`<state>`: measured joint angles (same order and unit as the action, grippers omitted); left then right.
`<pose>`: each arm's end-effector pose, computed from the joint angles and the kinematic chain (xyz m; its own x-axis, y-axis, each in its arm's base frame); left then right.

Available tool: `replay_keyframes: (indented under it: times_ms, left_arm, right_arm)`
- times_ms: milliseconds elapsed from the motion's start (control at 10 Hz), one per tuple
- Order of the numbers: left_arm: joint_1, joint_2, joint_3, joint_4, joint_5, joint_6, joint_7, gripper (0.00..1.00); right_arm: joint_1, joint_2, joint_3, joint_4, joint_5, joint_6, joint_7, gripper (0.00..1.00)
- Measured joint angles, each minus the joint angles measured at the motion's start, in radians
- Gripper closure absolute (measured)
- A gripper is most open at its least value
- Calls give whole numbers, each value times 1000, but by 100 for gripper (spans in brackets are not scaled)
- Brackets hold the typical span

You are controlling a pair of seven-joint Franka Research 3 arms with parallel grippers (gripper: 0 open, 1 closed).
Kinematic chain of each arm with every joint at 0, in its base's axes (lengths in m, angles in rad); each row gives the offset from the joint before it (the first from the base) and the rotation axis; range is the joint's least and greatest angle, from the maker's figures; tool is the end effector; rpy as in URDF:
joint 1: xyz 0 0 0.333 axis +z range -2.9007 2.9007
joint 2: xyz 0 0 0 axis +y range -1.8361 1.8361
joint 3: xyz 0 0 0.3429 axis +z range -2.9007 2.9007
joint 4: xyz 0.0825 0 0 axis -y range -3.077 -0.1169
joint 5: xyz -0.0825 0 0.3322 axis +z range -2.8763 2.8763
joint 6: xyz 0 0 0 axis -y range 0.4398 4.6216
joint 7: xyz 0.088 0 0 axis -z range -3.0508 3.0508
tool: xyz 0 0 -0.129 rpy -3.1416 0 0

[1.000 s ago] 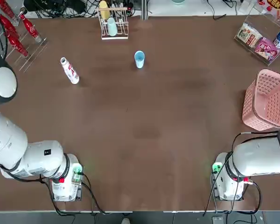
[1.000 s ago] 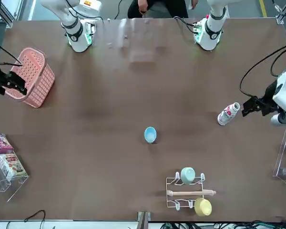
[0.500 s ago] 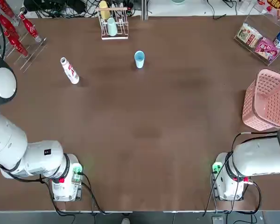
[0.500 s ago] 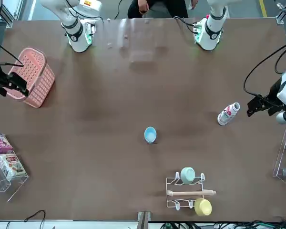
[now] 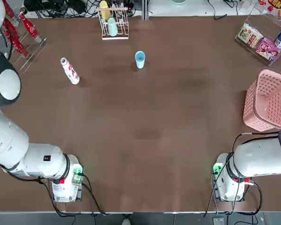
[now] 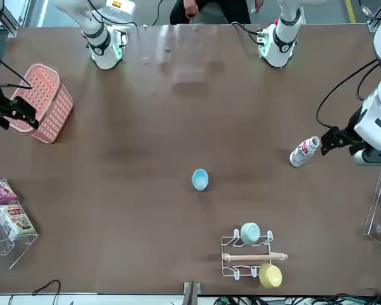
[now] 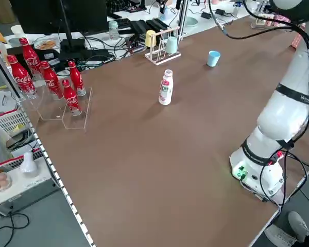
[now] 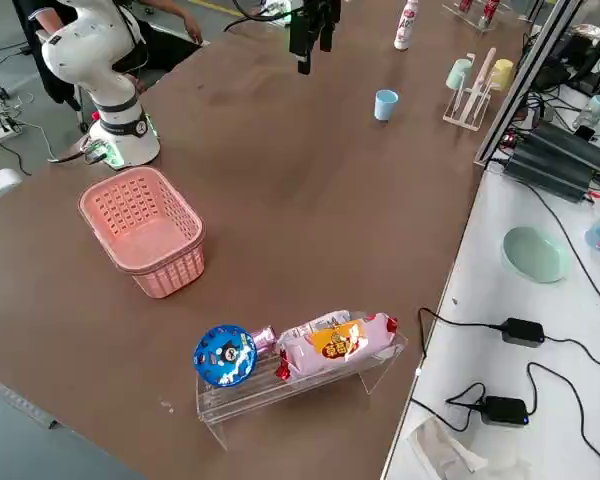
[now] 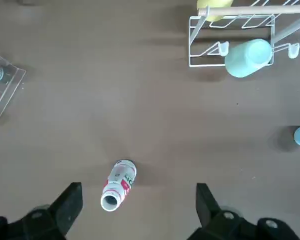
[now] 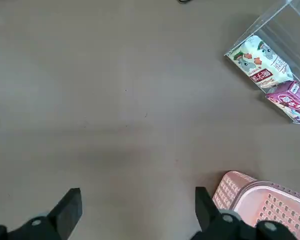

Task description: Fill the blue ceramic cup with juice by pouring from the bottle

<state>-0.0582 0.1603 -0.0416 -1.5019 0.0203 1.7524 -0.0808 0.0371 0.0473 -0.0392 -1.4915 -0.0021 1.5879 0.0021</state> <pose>0.5713 -0.0529 0.5897 0.9956 -0.0211 0.0910 -0.0206 -0.9998 -0.0062 0.5222 -0.0008 0.6402 0.9988 -0.0040 0.0491 -0.0042 -1.0000 0.0039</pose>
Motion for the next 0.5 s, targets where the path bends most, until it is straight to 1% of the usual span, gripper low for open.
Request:
replay_keyframes:
  times_ms: [500]
  left_arm:
    - [-3, 6, 9, 7, 0, 0, 1, 0]
  right_arm:
    - [0, 0, 0, 0, 15, 27, 0, 0]
